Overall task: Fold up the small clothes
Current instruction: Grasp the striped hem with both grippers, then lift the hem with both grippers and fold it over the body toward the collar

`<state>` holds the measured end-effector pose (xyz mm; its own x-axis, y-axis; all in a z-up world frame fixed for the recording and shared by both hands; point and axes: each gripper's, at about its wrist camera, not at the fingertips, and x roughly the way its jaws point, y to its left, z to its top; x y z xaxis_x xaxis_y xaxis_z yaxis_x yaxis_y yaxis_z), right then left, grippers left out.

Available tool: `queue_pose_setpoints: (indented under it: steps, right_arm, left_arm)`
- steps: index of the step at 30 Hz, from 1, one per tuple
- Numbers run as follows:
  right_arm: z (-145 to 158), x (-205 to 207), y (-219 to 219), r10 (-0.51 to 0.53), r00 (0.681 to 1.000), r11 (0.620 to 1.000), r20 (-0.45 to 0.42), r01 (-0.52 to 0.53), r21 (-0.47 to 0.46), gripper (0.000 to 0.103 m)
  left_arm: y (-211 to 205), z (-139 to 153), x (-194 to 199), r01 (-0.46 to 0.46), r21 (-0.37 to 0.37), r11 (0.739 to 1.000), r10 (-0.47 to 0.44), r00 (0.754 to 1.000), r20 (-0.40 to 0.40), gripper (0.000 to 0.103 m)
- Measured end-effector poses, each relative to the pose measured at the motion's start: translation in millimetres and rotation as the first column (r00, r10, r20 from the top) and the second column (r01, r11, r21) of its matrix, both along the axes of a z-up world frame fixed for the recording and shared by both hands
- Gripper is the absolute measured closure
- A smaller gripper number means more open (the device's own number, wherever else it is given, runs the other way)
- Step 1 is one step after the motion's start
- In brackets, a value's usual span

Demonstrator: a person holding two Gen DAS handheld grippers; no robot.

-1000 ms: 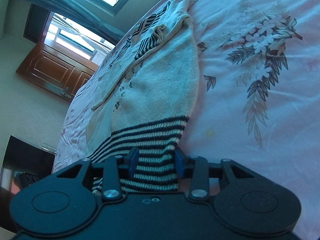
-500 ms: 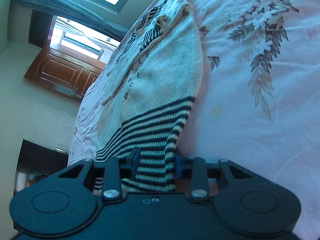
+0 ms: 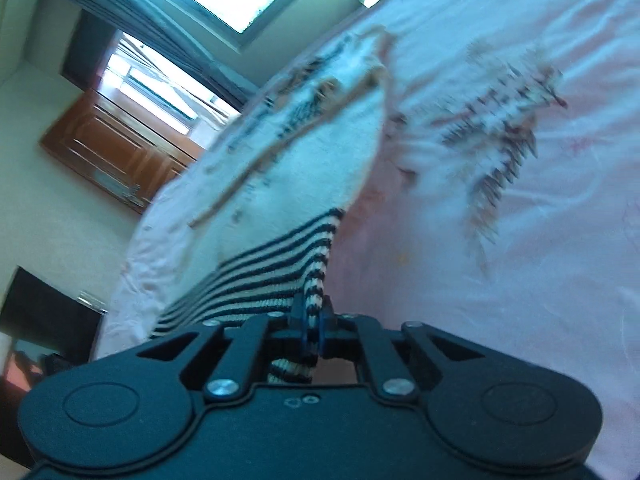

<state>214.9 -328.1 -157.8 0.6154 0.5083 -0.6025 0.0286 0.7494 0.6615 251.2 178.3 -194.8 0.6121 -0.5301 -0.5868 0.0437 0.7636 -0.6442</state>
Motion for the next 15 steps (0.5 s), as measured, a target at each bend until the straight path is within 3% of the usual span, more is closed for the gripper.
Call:
queue_pose_setpoints:
  steps: [2, 6, 15]
  right_arm:
    - [-11.1, -1.3, -7.8, -0.044, 0.999, 0.996, -0.015, 0.045, 0.081, 0.098]
    - [-5.4, -4.0, -3.7, -0.032, 0.999, 0.999, 0.001, 0.032, 0.04, 0.097]
    - [-8.7, -5.2, -7.9, -0.062, 0.998, 0.994, -0.009, 0.062, 0.086, 0.097]
  left_arm:
    - [3.1, -2.9, -2.3, -0.02, -0.034, 0.999, 0.02, 1.0, 0.002, 0.098]
    - [5.1, -4.3, -4.6, -0.019, -0.033, 0.999, 0.019, 1.0, 0.001, 0.098]
    - [7.5, -5.5, -8.9, -0.042, -0.048, 0.998, 0.042, 0.999, -0.002, 0.098]
